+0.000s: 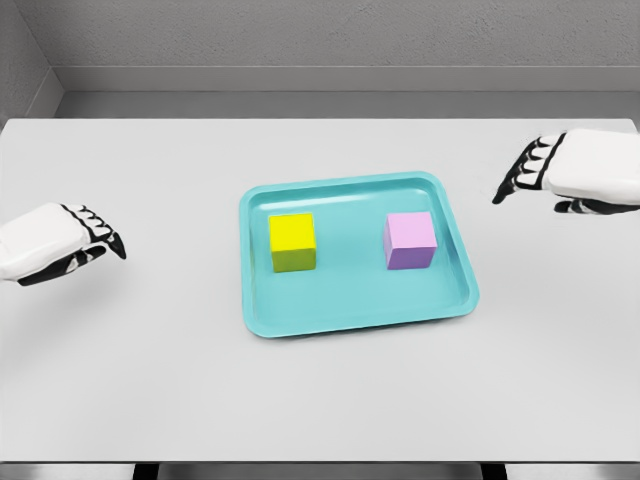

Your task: Push two cubes

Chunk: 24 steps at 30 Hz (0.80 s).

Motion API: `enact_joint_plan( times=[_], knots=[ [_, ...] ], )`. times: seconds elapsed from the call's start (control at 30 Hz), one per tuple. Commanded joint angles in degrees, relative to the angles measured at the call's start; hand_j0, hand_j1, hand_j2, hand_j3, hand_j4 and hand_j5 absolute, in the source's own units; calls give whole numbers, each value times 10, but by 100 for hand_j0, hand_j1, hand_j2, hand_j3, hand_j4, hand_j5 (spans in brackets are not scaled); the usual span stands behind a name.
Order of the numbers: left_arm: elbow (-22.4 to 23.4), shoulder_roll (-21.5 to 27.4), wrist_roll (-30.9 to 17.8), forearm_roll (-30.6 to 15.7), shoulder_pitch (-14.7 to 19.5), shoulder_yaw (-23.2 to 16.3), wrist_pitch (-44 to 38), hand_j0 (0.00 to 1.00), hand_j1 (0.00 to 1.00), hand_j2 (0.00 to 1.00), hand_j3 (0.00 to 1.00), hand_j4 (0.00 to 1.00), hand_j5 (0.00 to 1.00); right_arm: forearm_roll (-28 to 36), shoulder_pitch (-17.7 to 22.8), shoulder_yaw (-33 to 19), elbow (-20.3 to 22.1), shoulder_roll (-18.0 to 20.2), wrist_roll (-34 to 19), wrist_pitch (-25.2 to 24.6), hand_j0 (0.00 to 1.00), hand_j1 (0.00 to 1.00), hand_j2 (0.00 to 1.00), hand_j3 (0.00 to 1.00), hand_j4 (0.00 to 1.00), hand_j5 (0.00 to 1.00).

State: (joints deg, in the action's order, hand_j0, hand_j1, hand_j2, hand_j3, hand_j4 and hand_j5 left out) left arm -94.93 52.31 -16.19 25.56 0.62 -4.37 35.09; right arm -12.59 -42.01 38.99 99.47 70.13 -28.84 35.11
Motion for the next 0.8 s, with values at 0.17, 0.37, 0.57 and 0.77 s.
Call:
enact_joint_plan(
  times=[0.17,0.37,0.57,0.77],
  knots=[
    [2,-4,0,2,0,0,-1,47,47,47,47,47,47,-9,-1,-2,-8,-42,-62,-1,65,65,65,65,65,65],
    [22,-13,0,3,4,0,-1,48,48,48,48,48,48,-60,-9,5,-21,-80,-62,-1,57,57,57,57,57,57],
    [56,-24,-3,12,54,-40,-1,48,48,48,48,48,48,-123,-12,7,-73,-107,-62,-1,54,54,54,54,54,54],
    [56,-26,-3,12,57,-41,-1,48,48,48,48,48,48,-124,-10,42,-101,-147,-62,-1,54,54,54,54,54,54]
  ],
)
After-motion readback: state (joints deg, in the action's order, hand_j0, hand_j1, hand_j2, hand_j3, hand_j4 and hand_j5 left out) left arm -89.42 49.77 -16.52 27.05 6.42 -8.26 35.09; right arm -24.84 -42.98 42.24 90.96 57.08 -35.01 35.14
